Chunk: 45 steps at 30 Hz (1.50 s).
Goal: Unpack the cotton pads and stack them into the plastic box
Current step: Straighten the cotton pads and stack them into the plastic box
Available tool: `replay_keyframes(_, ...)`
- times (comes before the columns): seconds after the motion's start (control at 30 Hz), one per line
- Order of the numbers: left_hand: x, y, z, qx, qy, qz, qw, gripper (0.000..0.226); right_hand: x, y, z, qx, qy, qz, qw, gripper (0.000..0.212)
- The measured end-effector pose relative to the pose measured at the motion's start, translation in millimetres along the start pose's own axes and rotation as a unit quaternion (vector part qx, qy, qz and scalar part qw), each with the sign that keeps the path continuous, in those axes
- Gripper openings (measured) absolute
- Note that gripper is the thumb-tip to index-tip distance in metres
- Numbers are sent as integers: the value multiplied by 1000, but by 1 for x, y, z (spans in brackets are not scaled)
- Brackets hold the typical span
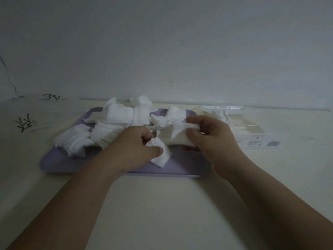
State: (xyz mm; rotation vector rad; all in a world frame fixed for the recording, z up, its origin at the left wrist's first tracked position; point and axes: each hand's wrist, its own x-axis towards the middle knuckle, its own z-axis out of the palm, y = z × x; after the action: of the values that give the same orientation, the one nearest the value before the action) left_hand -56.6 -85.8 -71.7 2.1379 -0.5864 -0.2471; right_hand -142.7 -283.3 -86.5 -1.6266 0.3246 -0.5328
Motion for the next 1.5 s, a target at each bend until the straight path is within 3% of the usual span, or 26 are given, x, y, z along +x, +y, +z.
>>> replay_keyframes(0.1,1,6,-5,-136,7,2,991,13,-1,-2,0,23,10,6,1000,27)
replay_keyframes(0.2,-1,15,-7,-335,-42,17,941,15,-2,-4,0,63,12,20,998,27)
replay_keyframes(0.3,-4,19,-1,-406,-60,34,911,22,-3,-9,0,115,-25,35,992,30)
replay_keyframes(0.5,-8,17,7,-313,-34,59,947,11,-12,-17,3,127,-99,9,987,22)
replay_keyframes(0.63,-7,17,8,-310,-13,58,949,12,-12,-19,5,123,-123,-2,985,30)
replay_keyframes(0.93,-2,10,8,-280,17,37,959,3,-12,-21,6,136,-102,9,985,20)
replay_keyframes(1.07,-2,8,8,-276,24,56,959,6,-14,-27,3,157,-152,19,976,20)
replay_keyframes(1.13,-1,8,9,-272,32,62,960,13,-13,-23,3,118,-146,1,982,39)
replay_keyframes(1.27,2,4,10,-211,15,64,975,47,-11,-14,2,9,-130,-22,991,50)
replay_keyframes(1.4,0,3,17,-178,0,97,979,20,-13,-12,5,-131,-101,-53,985,59)
replay_keyframes(1.5,-1,4,18,-164,0,91,982,22,-15,-15,9,-143,-87,-37,985,67)
